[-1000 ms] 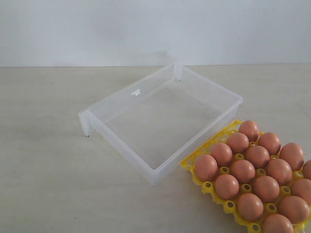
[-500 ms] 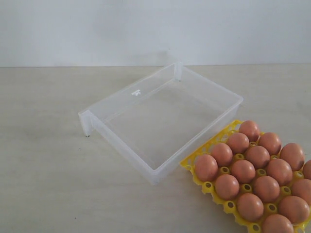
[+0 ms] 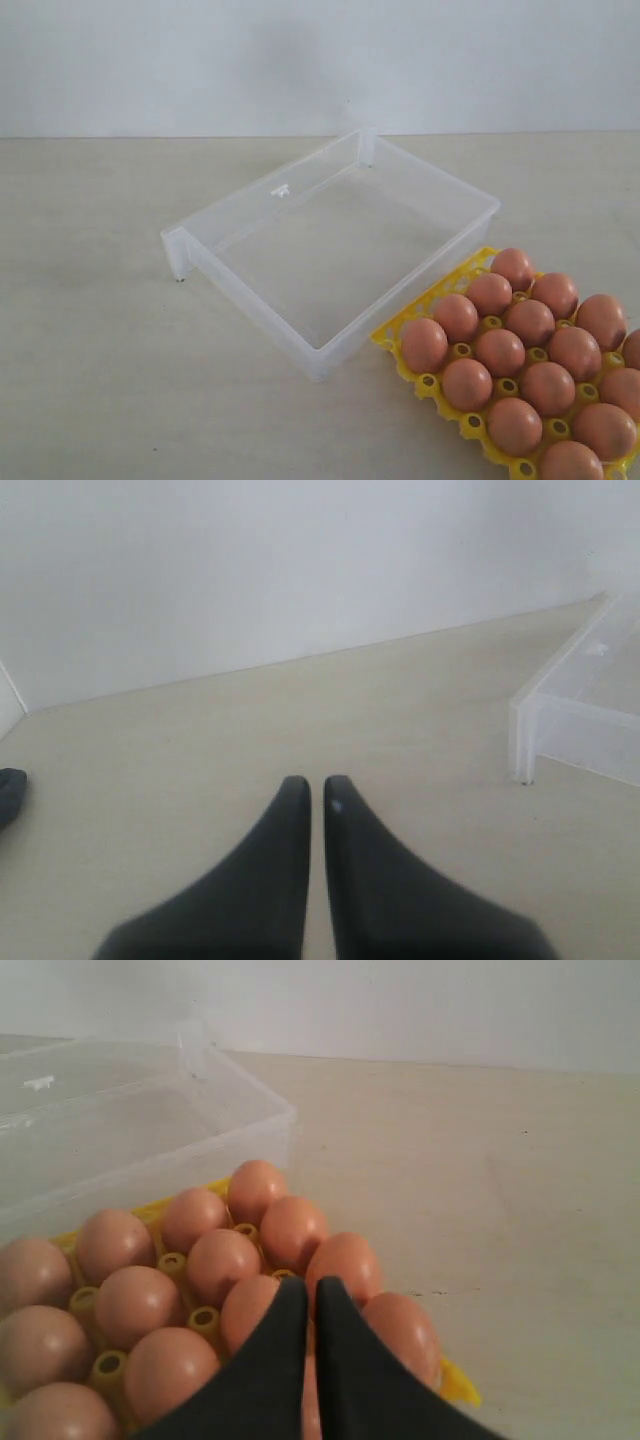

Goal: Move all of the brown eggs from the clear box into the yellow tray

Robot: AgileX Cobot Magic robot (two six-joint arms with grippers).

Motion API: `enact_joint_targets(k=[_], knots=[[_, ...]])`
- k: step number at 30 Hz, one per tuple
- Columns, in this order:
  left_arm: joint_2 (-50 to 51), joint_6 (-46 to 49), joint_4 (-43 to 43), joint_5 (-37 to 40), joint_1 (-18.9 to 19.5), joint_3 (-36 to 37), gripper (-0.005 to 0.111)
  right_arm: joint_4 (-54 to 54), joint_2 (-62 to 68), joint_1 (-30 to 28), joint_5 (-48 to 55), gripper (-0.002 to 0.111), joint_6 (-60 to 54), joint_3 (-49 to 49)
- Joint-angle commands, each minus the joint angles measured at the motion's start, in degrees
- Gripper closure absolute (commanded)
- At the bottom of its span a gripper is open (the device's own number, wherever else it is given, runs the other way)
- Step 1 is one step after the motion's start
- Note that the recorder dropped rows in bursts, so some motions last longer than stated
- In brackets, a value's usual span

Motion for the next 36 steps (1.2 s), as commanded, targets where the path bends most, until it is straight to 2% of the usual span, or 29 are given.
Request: enact_joint_targets(k=[1, 4, 10, 12, 21, 25, 36], knots=[[-0.14, -0.17, -0.29, -0.37, -0.19, -0.15, 0.103, -0.46, -2.6, -0.21, 2.32, 0.109, 2.19, -0.03], [-0.14, -0.17, -0.29, -0.37, -0.19, -0.15, 0.103, -0.85, -2.86, -0.44, 1.62, 0.109, 4.32, -0.03], [-0.14, -0.17, -0.29, -0.37, -0.13, -0.15, 0.103, -0.87, -3.87, -7.64, 0.9, 0.109, 4.41, -0.03], [-0.14, -0.17, -0.29, -0.24, -0.13, -0.15, 0.103, -0.87, -3.87, -7.43, 4.57, 0.109, 2.98, -0.03], [-0.14, -0.17, -0.29, -0.24, -0.13, -0.15, 0.103, 0.03, -3.87, -5.3, 3.62, 0.109, 3.02, -0.03], [-0.14, -0.17, -0.29, -0.24, -0.13, -0.15, 0.103, 11.98, -3.87, -5.43, 1.39, 0.109, -11.64, -0.03], [-0.14, -0.17, -0.29, -0.24, -0.13, -0.15, 0.103, 11.84, -3.87, -5.33, 1.85, 0.109, -11.38, -0.03]])
